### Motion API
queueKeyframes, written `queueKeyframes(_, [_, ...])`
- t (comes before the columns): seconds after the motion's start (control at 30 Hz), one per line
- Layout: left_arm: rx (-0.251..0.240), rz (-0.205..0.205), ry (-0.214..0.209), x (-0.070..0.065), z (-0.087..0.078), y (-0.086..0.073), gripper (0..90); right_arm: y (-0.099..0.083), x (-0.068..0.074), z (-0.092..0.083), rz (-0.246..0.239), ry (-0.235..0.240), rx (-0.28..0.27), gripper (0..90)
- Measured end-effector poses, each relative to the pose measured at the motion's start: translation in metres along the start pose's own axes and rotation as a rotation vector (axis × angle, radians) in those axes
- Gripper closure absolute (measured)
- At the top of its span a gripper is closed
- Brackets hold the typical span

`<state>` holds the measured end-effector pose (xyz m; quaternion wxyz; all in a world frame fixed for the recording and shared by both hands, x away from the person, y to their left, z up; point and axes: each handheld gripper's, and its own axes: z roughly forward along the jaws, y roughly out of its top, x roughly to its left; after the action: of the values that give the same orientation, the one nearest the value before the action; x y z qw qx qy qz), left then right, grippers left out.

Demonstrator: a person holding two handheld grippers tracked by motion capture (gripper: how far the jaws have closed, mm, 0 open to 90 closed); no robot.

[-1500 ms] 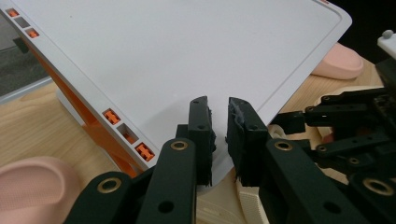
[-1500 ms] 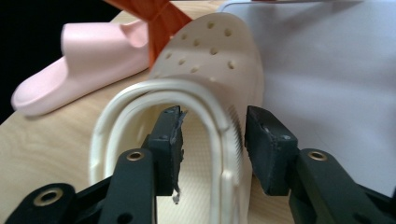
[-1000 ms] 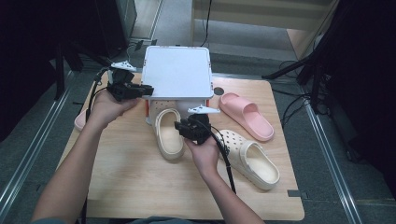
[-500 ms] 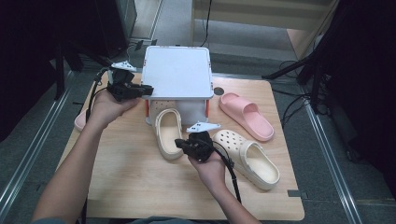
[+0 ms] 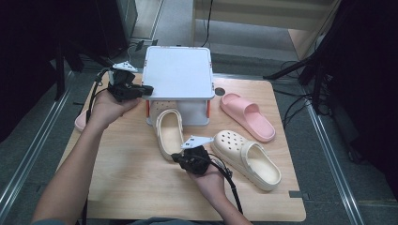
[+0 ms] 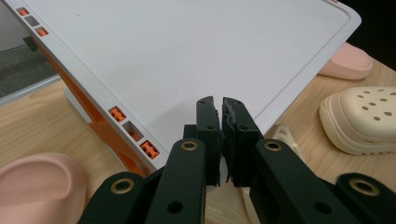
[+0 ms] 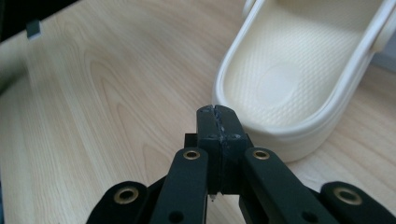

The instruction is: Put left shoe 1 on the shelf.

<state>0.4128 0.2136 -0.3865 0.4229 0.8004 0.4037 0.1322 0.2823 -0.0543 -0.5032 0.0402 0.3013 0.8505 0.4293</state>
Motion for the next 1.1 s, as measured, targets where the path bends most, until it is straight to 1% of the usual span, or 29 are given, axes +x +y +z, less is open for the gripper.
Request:
queueKeyframes(0.03, [0.0,0.0,0.004,0.0,0.0,0.0,86.5,-0.004,0.001,0.003,-0.001,-0.008,0.019,90.0])
queueKeyframes(0.1, [0.0,-0.003,0.003,0.0,0.0,0.0,88.1,-0.007,0.0,0.007,0.024,-0.02,0.042,90.0])
queueKeyframes(0.17, [0.003,-0.004,0.004,0.0,0.0,0.0,88.9,-0.009,-0.001,0.009,0.041,-0.022,0.052,90.0])
queueKeyframes(0.23, [0.003,-0.004,0.001,0.0,0.0,0.0,89.1,-0.01,-0.003,0.011,0.045,-0.026,0.056,90.0])
queueKeyframes(0.3, [0.0,-0.007,0.0,0.0,0.0,0.0,89.1,-0.01,-0.005,0.012,0.04,-0.034,0.052,90.0])
queueKeyframes(0.37, [0.0,-0.006,-0.001,0.0,0.0,0.0,89.1,-0.009,-0.007,0.013,0.042,-0.024,0.049,90.0])
queueKeyframes(0.5, [-0.001,-0.005,-0.001,0.0,0.0,-0.001,89.1,-0.008,-0.005,0.016,0.03,-0.029,0.047,90.0])
queueKeyframes(0.67, [-0.001,-0.009,-0.003,0.0,0.0,-0.001,89.1,-0.004,-0.004,0.02,0.03,-0.028,0.048,90.0])
queueKeyframes(0.77, [-0.001,-0.012,-0.005,0.0,0.0,-0.001,89.0,-0.001,-0.003,0.022,0.017,-0.036,0.04,90.0])
queueKeyframes(0.8, [-0.001,-0.012,-0.005,0.0,0.0,-0.001,89.0,0.0,-0.003,0.022,0.006,-0.034,0.035,90.0])
queueKeyframes(0.87, [-0.001,-0.012,-0.006,0.0,0.0,-0.001,89.1,0.003,-0.002,0.022,-0.004,-0.046,0.028,90.0])
queueKeyframes(1.0, [0.0,-0.012,-0.008,0.001,0.0,-0.001,89.0,0.009,-0.004,0.022,-0.006,-0.057,0.014,90.0])
queueKeyframes(1.1, [-0.001,-0.013,-0.008,0.001,0.0,-0.001,89.0,0.017,-0.008,0.023,0.01,-0.064,-0.011,90.0])
